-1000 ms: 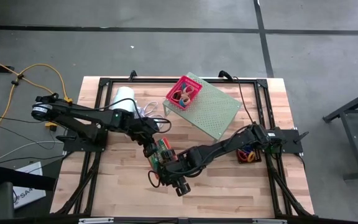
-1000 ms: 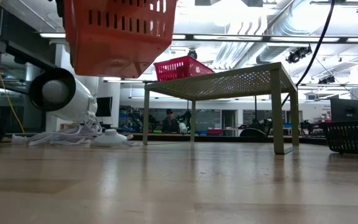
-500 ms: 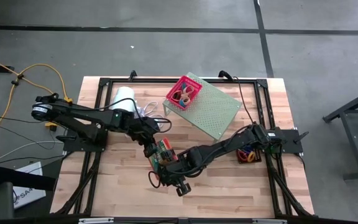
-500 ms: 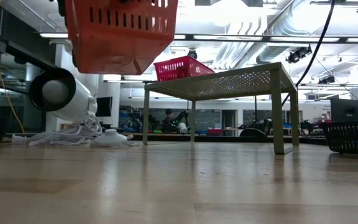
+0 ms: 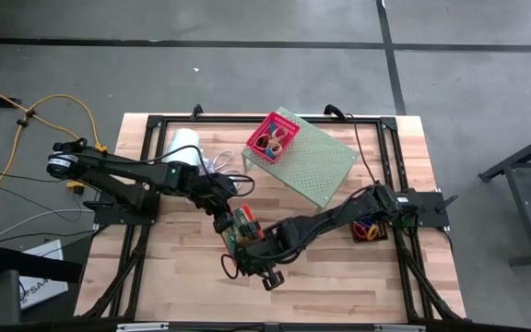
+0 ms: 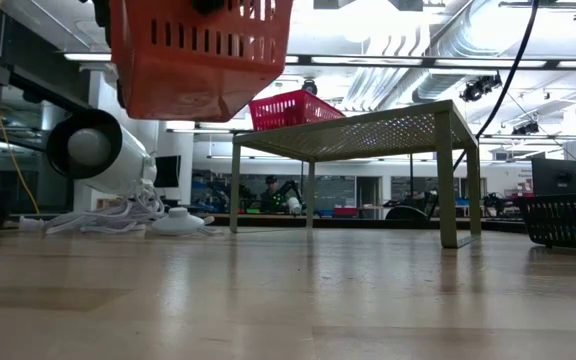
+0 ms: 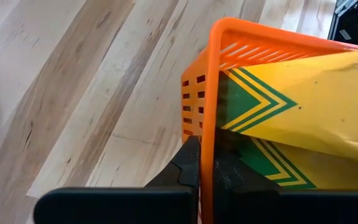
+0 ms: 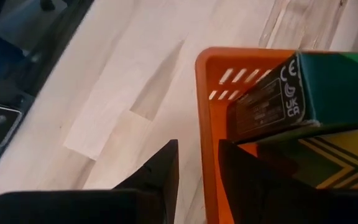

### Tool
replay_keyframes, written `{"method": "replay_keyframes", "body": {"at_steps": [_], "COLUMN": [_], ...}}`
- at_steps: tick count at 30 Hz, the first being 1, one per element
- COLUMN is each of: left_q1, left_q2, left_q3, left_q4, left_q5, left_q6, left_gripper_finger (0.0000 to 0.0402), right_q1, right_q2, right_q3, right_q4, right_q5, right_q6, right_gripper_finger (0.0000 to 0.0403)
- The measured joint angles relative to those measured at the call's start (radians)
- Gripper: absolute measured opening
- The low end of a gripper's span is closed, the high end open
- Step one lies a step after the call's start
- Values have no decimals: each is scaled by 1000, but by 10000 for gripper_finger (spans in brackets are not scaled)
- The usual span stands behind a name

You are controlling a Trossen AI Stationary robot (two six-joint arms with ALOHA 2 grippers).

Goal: Pick & Place Office Desk Supplies
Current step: Put the orange bin into the shelf

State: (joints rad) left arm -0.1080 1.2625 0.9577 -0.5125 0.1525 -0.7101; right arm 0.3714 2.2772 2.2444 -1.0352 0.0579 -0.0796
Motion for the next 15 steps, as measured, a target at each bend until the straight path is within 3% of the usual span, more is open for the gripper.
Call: {"method": "replay_keyframes", "body": {"at_steps": [4, 15], "left_q1": [-11, -13], "left_q2": [0, 0], "left_q3": [1, 2], "left_q4": [0, 1], "left_q5": [1, 4], "left_q6": [-1, 0], "left_gripper_finger": [0, 0], "right_q1": [0, 2], "right_q2": [2, 3], "right_q3": [0, -1], "right_q4": [-7, -6], "right_q5": [40, 17], "right_q6": [-7, -23], "right_gripper_finger": [100, 88]}}
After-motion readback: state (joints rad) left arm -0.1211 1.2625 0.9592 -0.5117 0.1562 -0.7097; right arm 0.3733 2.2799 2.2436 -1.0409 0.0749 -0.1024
